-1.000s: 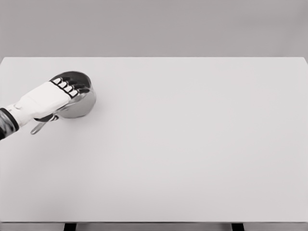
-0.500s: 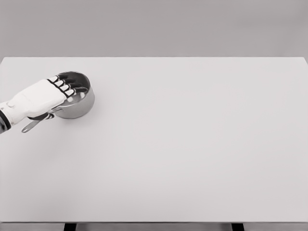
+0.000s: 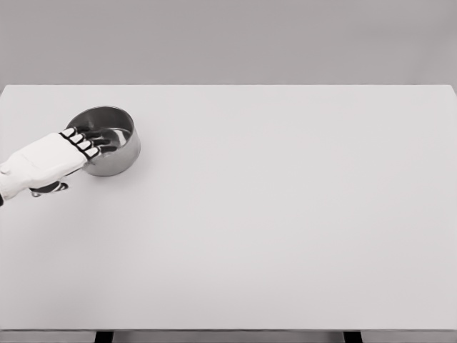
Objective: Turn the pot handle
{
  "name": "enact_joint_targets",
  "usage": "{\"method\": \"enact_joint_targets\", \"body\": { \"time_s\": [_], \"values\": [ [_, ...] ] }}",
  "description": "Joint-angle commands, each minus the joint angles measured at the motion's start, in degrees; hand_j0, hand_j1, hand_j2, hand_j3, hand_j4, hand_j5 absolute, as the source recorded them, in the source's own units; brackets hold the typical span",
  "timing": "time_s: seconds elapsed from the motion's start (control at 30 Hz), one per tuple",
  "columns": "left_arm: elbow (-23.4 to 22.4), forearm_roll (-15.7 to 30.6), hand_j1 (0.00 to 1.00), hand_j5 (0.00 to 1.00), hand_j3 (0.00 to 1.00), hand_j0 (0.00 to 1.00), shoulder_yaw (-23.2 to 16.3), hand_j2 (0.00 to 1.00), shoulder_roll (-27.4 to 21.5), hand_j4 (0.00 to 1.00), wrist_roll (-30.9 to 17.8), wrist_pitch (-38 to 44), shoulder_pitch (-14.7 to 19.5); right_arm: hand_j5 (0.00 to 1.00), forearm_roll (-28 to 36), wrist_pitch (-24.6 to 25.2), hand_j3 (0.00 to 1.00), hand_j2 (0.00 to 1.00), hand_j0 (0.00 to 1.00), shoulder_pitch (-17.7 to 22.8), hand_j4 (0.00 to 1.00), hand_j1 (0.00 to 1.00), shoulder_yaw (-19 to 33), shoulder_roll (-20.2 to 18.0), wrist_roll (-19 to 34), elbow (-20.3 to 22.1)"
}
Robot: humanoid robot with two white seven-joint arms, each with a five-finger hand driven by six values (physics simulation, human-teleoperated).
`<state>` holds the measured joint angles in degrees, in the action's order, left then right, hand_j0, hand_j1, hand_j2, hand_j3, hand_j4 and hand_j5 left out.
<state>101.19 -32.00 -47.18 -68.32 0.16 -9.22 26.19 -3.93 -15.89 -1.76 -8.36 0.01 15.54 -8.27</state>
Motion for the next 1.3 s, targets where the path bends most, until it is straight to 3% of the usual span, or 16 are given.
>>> {"method": "enact_joint_targets", "body": {
  "time_s": [0.0, 0.63, 0.77, 1.27],
  "values": [
    [-0.03, -0.52, 1.00, 1.00, 1.00, 1.00, 1.91, 1.00, -0.41, 1.00, 0.02, 0.07, 0.00, 1.00, -0.02, -0.02, 1.00, 1.00, 1.00, 0.00, 1.00, 1.00, 0.01, -0.01, 0.02, 0.00],
    [-0.03, -1.58, 1.00, 1.00, 1.00, 1.00, 2.53, 1.00, -0.58, 1.00, -0.07, 0.51, -0.62, 1.00, -0.02, -0.02, 1.00, 1.00, 1.00, 0.00, 1.00, 1.00, 0.01, -0.01, 0.10, 0.00],
    [-0.11, -1.75, 1.00, 1.00, 1.00, 1.00, 7.98, 1.00, -0.58, 1.00, -0.07, 0.51, -5.63, 1.00, -0.02, -0.02, 1.00, 1.00, 1.00, 0.09, 1.00, 1.00, 0.01, -0.01, 0.02, 0.00],
    [-1.43, -4.66, 1.00, 1.00, 1.00, 1.00, 9.38, 1.00, -0.49, 1.00, 0.11, 0.34, -5.89, 1.00, -0.02, -0.02, 1.00, 1.00, 1.00, 0.09, 1.00, 1.00, 0.01, -0.01, 0.02, 0.00]
  ]
}}
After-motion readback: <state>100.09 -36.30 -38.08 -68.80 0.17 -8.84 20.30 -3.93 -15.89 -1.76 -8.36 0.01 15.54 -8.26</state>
